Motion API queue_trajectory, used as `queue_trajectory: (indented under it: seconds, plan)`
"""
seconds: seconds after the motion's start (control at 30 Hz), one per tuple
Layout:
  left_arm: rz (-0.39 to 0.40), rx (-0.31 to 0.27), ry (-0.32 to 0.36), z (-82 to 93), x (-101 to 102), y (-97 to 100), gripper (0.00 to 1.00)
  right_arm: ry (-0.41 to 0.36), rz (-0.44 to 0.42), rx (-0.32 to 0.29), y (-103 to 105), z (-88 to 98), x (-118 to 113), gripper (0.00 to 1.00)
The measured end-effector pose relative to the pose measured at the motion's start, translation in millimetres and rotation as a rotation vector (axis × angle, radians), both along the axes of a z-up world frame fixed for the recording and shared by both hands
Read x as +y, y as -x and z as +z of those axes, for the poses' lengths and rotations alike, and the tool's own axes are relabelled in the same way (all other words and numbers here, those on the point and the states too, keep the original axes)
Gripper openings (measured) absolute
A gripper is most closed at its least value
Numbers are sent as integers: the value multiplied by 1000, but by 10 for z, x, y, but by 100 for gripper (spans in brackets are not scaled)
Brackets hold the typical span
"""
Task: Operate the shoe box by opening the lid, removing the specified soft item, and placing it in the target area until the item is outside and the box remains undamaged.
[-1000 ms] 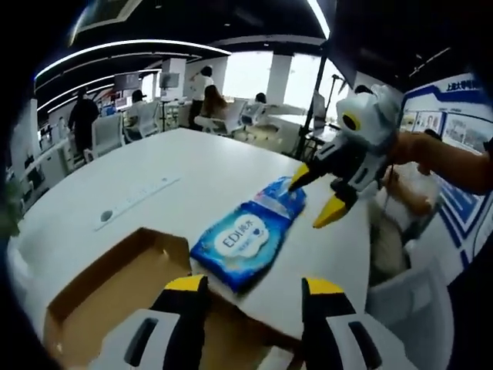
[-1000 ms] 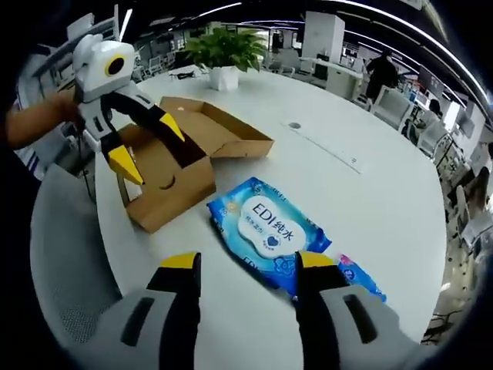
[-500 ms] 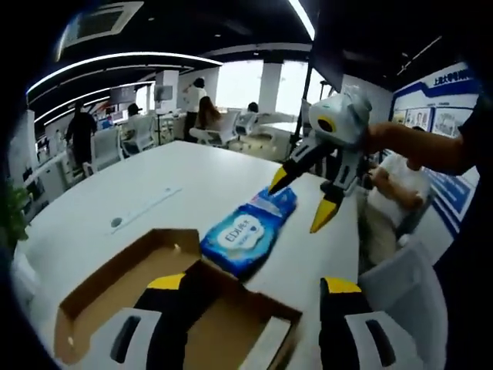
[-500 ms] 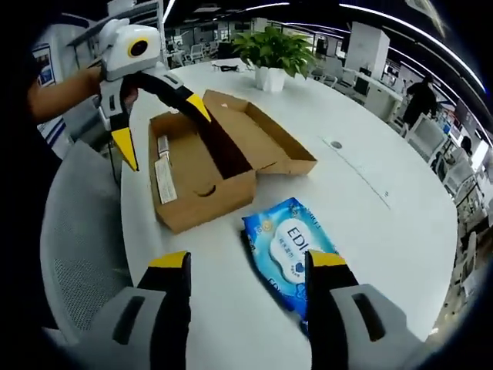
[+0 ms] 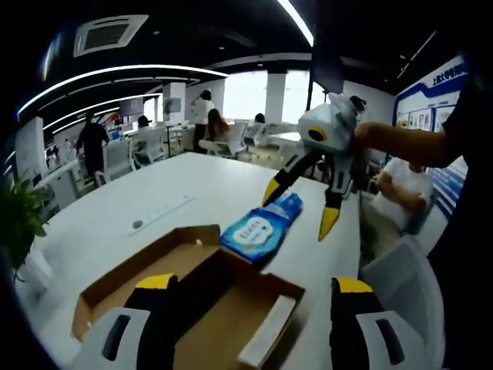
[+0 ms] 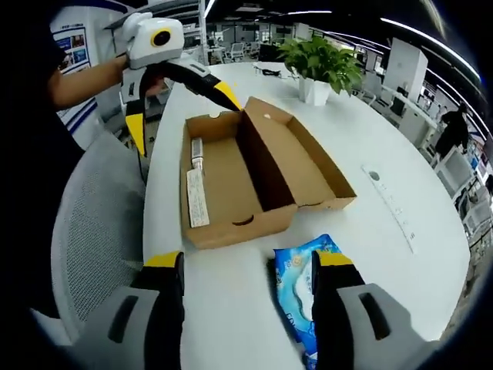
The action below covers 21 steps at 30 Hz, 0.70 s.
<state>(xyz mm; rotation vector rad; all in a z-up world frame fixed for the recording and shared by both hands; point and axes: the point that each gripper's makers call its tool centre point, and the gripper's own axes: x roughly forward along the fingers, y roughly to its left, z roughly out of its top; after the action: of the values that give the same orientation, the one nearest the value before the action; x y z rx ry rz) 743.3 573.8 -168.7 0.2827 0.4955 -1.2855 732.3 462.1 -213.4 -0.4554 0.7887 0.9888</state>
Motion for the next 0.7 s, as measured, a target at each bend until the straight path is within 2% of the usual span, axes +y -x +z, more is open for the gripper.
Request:
queue_trajectory:
  seconds: [0.4,0.47,0.7]
  plan:
    - [62,-10,2,42,415,-49,96,37,152,7,-48,-45,367,65]
    - [72,-20,-2,36,482,-54,100,42,169,13,-54,-58,409,65]
    - [130,-21,1,46,692,-76,100,83,240,29,-109,-187,554,65]
